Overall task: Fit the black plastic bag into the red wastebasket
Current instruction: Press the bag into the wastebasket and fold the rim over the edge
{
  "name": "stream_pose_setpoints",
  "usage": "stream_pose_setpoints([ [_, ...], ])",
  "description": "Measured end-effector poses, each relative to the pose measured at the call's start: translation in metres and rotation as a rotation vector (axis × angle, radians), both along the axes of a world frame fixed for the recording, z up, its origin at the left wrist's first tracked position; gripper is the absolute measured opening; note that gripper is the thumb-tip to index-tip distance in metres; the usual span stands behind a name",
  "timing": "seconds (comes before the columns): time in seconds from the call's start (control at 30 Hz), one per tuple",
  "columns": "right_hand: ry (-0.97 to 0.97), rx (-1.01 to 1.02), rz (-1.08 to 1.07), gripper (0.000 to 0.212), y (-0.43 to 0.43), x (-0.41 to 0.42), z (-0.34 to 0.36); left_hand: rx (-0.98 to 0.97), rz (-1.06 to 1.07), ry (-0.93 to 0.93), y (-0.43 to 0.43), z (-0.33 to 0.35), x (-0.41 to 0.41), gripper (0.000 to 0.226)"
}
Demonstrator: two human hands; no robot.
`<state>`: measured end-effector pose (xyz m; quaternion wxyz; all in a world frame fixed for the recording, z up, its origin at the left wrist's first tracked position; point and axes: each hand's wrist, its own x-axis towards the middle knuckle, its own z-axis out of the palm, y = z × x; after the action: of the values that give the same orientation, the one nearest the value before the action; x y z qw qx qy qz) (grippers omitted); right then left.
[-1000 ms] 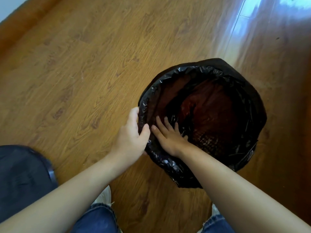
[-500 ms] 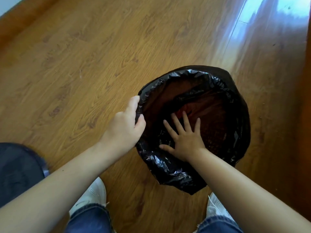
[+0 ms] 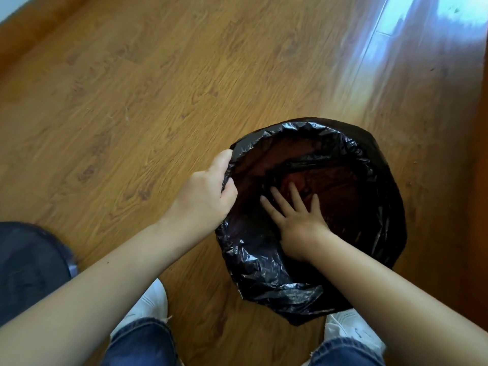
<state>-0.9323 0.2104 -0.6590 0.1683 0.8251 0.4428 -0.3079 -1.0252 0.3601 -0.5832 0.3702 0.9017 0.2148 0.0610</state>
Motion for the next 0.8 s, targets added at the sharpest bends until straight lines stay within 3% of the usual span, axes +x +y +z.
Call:
stream_pose_setpoints([
  [0.13, -0.153, 0.554, 0.063, 0.054, -0.014, -0.012, 0.033, 0.007, 0.032, 0.006, 0.008, 0.001, 0.001, 0.043],
  [0.2, -0.274, 0.666, 0.151, 0.053, -0.013, -0.007, 0.035, 0.015, 0.002, 0.002, 0.008, 0.003, 0.001, 0.043],
  [0.33, -0.304, 0.416, 0.136, 0.073, -0.004, 0.016, 0.017, 0.024, -0.065, 0.004, 0.007, 0.006, 0.002, 0.043],
  [0.43, -0.407, 0.25, 0.16, 0.076, -0.007, 0.034, -0.007, 0.015, -0.057, -0.003, 0.008, 0.008, 0.003, 0.042],
  [0.53, -0.272, 0.282, 0.102, 0.068, -0.005, 0.033, -0.009, 0.024, -0.038, -0.014, 0.006, 0.008, 0.004, 0.043],
  [0.63, 0.003, 0.536, -0.138, 0.061, -0.004, 0.017, 0.003, 0.027, -0.024, -0.023, 0.005, 0.006, 0.003, 0.043],
  [0.7, 0.221, 0.633, -0.275, 0.069, -0.002, 0.006, 0.012, 0.03, -0.015, -0.024, 0.006, 0.005, 0.002, 0.042],
  [0.8, 0.319, 0.498, -0.215, 0.071, 0.006, -0.015, 0.007, 0.031, 0.001, -0.028, 0.005, 0.002, 0.004, 0.041],
])
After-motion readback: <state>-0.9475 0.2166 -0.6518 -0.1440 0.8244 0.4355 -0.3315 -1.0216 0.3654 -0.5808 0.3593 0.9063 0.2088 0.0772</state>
